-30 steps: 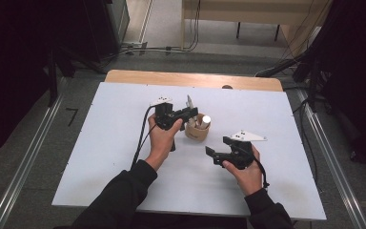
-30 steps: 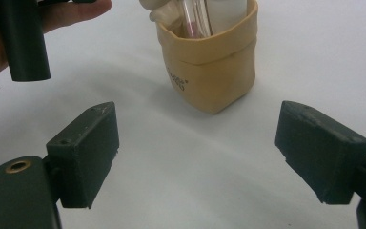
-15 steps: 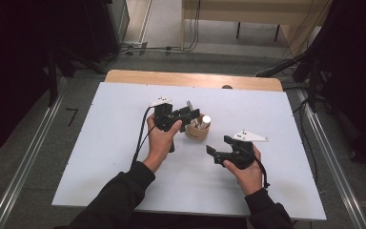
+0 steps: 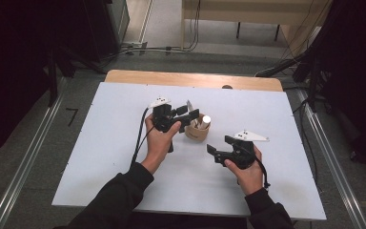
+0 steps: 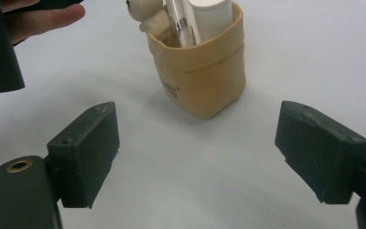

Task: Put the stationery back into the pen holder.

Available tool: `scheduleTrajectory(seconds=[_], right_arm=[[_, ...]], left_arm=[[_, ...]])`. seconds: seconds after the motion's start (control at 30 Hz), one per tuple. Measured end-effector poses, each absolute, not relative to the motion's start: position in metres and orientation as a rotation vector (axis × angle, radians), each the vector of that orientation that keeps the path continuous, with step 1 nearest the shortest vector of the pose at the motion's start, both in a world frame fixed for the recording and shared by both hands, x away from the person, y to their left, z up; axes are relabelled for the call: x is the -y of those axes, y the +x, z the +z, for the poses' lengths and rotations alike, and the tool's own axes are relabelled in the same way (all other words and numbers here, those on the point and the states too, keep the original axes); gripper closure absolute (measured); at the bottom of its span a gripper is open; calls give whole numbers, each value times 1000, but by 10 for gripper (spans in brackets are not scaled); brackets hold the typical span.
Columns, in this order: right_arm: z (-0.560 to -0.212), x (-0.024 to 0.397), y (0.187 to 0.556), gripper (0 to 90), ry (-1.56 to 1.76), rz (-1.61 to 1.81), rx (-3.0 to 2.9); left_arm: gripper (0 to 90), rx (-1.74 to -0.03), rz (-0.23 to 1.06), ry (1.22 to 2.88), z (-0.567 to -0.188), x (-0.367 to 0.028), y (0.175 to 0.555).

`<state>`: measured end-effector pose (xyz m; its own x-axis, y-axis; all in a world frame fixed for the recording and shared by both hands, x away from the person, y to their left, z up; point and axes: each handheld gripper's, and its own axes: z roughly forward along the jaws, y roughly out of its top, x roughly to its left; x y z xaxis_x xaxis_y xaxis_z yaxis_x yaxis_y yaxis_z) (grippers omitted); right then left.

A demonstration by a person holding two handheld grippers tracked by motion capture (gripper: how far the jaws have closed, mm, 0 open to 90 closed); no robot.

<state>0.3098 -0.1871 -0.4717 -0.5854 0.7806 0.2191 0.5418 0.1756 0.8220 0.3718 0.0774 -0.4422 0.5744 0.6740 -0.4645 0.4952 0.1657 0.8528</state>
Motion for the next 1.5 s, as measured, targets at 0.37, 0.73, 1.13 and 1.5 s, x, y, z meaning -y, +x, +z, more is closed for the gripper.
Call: scheduleTrajectory(seconds=[0.37,0.73,1.13,1.5], right_arm=[[-471,188,309,120,1278,1346,-2196],[-470,189,308,114,1283,1342,-2185],[-469,194,308,106,1292,1334,-2171],[-467,204,306,103,1309,1337,-2148]], left_arm=[[306,-1080,188,1452,-442,-92,362],[197,-1058,227,1445,-441,-100,347],[144,-1049,250,1457,-444,-112,332],[136,-1070,264,1470,-450,-132,315]])
